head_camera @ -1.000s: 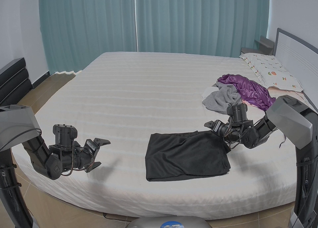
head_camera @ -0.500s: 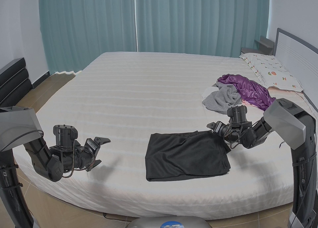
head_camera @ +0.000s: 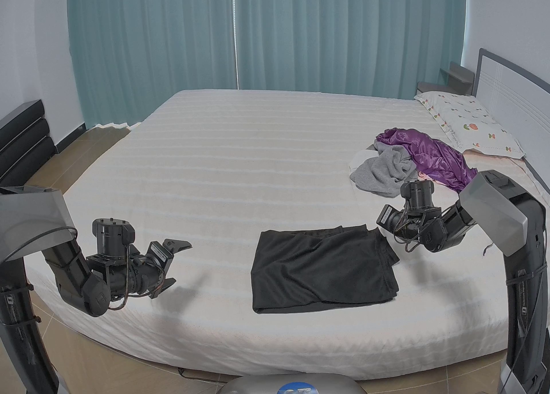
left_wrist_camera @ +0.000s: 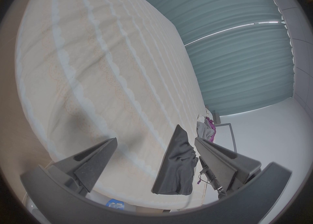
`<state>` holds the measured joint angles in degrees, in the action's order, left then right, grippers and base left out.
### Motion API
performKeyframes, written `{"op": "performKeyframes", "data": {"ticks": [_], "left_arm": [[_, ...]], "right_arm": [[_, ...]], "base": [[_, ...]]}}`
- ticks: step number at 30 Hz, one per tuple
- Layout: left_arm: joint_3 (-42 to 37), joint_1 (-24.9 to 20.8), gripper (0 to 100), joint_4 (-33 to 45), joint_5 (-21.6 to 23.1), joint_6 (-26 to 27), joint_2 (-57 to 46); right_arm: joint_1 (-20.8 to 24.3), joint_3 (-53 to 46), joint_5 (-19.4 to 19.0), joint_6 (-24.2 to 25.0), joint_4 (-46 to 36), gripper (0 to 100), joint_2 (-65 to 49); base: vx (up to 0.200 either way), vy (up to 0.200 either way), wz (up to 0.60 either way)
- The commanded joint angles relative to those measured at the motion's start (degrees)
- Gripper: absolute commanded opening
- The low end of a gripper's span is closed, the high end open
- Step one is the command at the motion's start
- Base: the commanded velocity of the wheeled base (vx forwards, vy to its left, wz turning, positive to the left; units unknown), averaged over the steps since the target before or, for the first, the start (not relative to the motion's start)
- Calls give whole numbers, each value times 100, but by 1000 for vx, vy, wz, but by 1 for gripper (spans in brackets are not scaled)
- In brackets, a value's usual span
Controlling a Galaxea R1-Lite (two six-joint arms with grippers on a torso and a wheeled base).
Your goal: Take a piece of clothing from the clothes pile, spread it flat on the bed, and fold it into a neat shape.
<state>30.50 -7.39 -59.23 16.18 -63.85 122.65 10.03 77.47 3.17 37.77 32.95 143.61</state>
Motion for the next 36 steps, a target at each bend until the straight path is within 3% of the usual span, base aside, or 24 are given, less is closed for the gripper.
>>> {"op": "performKeyframes", "data": {"ticks": [1,8,9,20,21,36], "left_arm": [[0,0,100,0,-1,5,13],[0,0,100,0,-1,-4,13],[9,0,100,0,-1,-4,13],[9,0,100,-9,-1,5,13],[9,0,100,-9,-1,5,13],[9,0,100,-9,-1,5,13]], "right_arm": [[-89,58,-1,11,1,0,27],[-160,5,-80,108,54,0,27],[-151,-22,-106,161,54,100,-17],[157,-30,-220,187,-17,100,-26],[166,-30,-264,178,-26,0,36],[-80,40,-220,170,-17,0,115]], "base": [[0,0,0],[0,0,0],[0,0,0],[0,0,0],[0,0,0],[0,0,0]]}}
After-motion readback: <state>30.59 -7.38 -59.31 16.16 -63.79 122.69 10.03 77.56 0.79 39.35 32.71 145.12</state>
